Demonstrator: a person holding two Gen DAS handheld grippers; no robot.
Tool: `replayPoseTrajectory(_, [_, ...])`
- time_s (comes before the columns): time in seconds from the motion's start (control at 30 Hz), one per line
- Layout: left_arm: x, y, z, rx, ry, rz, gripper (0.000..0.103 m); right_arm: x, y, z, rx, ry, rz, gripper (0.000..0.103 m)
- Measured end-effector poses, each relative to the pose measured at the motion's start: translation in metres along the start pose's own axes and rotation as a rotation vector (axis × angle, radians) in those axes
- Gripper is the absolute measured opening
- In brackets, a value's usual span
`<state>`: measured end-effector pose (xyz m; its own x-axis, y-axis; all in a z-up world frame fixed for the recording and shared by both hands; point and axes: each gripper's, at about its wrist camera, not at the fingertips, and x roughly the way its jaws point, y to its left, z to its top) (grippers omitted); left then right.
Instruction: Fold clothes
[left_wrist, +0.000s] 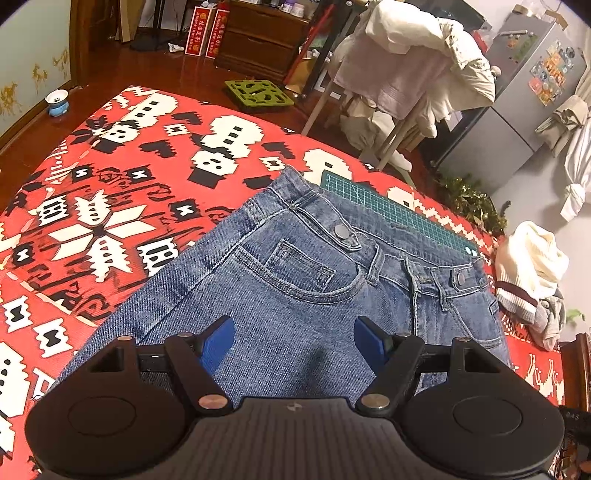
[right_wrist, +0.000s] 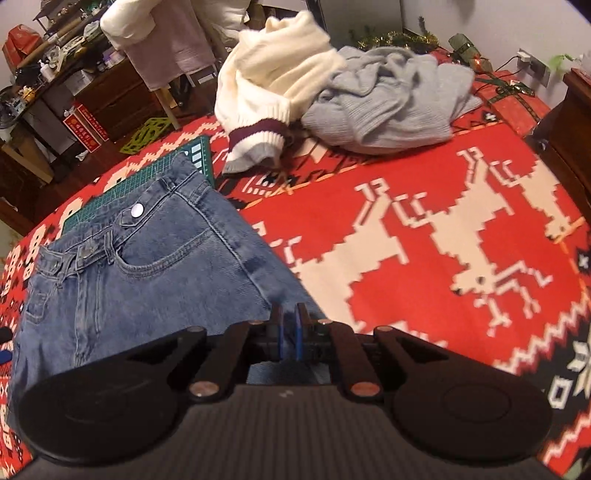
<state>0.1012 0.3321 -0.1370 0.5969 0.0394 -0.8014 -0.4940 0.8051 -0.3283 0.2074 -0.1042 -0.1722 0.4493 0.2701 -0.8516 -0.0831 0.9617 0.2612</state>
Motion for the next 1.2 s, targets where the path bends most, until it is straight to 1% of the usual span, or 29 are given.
replayPoseTrajectory(0.13, [0.001,0.003,0.001,-0.011,0.003,-0.005,0.071,0.010,-0.006,-0.003,0.034,0.024,-0.025,0.008])
replayPoseTrajectory(0.27, [0.002,0.004,0.001,-0.022,0.014,-0.012,0.071,0.002,-0.024,-0.012,0.096,0.047,-0.026,0.008])
replayPoseTrajectory(0.47, [0.001,0.001,-0.001,-0.011,0.018,-0.014,0.072,-0.010,-0.038,-0.027,0.118,0.065,-0.034,0.008])
replayPoseTrajectory(0.53, [0.000,-0.001,-0.001,-0.003,0.015,-0.011,0.073,-0.017,-0.039,-0.029,0.131,0.053,-0.027,0.010])
replayPoseTrajectory(0.57, [-0.001,-0.001,-0.002,0.002,0.013,-0.009,0.074,-0.021,-0.037,-0.030,0.128,0.043,-0.020,0.013])
replayPoseTrajectory(0.6, [-0.001,-0.002,-0.002,0.008,0.015,-0.008,0.075,-0.026,-0.033,-0.031,0.116,0.033,-0.017,0.013])
replayPoseTrajectory(0.67, [0.000,-0.006,-0.003,0.025,0.021,-0.005,0.077,-0.034,-0.021,-0.035,0.062,0.015,-0.013,0.013])
replayPoseTrajectory(0.73, [0.002,-0.010,-0.005,0.048,0.030,-0.001,0.077,-0.040,-0.005,-0.041,0.002,0.000,-0.004,0.015])
replayPoseTrajectory(0.8, [0.004,-0.016,-0.010,0.081,0.043,0.007,0.080,-0.044,0.012,-0.048,-0.058,-0.016,0.013,0.033])
replayPoseTrajectory(0.87, [0.005,-0.023,-0.015,0.115,0.056,0.010,0.081,-0.046,0.031,-0.057,-0.127,-0.042,0.027,0.038])
replayPoseTrajectory(0.93, [0.006,-0.030,-0.021,0.162,0.070,0.005,0.081,-0.044,0.049,-0.066,-0.198,-0.064,0.029,0.047])
replayPoseTrajectory(0.97, [0.006,-0.033,-0.025,0.186,0.072,0.011,0.082,-0.043,0.058,-0.069,-0.229,-0.077,0.030,0.056])
replayPoseTrajectory(1.0, [0.005,-0.037,-0.029,0.209,0.073,0.018,0.082,-0.043,0.067,-0.073,-0.253,-0.094,0.036,0.069])
replayPoseTrajectory(1.03, [0.005,-0.040,-0.033,0.232,0.075,0.025,0.082,-0.041,0.074,-0.076,-0.273,-0.116,0.046,0.076])
replayPoseTrajectory(1.07, [0.005,-0.043,-0.037,0.254,0.076,0.036,0.082,-0.040,0.081,-0.080,-0.295,-0.139,0.054,0.086])
replayPoseTrajectory(1.1, [0.005,-0.045,-0.042,0.275,0.076,0.047,0.082,-0.038,0.087,-0.084,-0.322,-0.163,0.056,0.091])
replayPoseTrajectory(1.13, [0.004,-0.047,-0.046,0.297,0.076,0.058,0.082,-0.035,0.093,-0.086,-0.349,-0.182,0.050,0.092])
replayPoseTrajectory(1.2, [0.003,-0.049,-0.054,0.333,0.079,0.078,0.082,-0.028,0.101,-0.091,-0.391,-0.212,0.033,0.102])
